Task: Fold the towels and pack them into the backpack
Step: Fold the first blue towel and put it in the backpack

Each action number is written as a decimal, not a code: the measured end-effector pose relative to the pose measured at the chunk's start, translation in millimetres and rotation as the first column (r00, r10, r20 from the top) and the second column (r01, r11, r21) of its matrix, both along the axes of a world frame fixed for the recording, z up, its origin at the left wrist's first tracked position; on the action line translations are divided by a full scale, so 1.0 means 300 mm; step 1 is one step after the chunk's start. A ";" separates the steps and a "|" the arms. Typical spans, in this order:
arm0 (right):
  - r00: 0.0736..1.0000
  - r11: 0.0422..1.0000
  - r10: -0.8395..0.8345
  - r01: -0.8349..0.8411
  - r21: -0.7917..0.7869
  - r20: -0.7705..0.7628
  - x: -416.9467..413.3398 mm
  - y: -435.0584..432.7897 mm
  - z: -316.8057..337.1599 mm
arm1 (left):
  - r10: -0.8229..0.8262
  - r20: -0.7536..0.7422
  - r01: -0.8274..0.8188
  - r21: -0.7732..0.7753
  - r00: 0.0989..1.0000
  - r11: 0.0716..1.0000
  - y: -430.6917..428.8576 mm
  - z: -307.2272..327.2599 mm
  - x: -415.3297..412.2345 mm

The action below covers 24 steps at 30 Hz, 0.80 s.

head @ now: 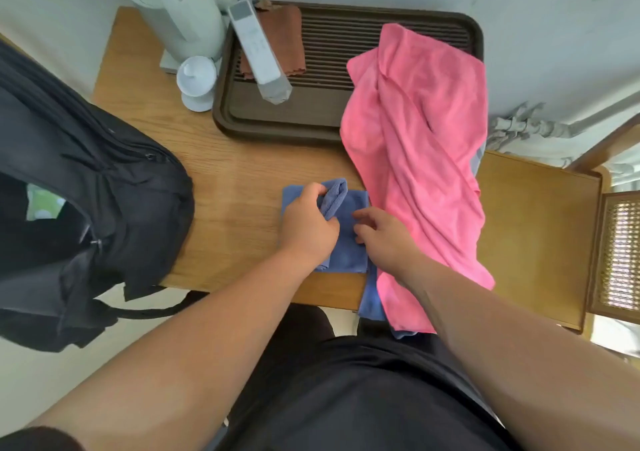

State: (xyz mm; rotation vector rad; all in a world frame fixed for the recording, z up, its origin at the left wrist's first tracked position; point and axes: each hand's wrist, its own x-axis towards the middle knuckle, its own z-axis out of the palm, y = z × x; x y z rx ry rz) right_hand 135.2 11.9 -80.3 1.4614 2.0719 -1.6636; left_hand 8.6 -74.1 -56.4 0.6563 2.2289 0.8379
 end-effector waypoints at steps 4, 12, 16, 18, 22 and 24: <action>0.981 0.949 -0.157 0.118 -0.291 -0.113 0.046 0.026 0.009 | -0.036 -0.004 0.036 -0.073 0.999 0.997 0.069 -0.045 0.096; 0.993 0.974 0.042 -0.065 -0.217 -0.110 0.051 0.056 0.033 | -0.118 -0.166 0.107 -0.077 0.979 0.991 0.035 -0.061 0.112; 0.990 0.991 0.132 -0.133 -0.026 -0.054 0.057 0.060 0.022 | -0.253 -0.558 0.207 -0.145 0.790 0.967 -0.044 -0.074 0.073; 0.987 0.984 0.157 -0.156 0.084 -0.012 0.064 0.062 0.018 | -0.405 -0.516 0.257 -0.335 0.755 0.906 -0.066 -0.083 0.068; 0.939 0.845 0.323 -0.343 0.411 0.120 0.067 0.054 0.020 | -0.588 -0.399 0.329 -0.551 0.704 0.767 -0.089 -0.161 0.077; 0.861 0.623 0.468 -0.482 0.616 0.200 0.057 0.051 0.017 | -0.601 -0.399 0.337 -0.557 0.693 0.759 -0.094 -0.192 0.080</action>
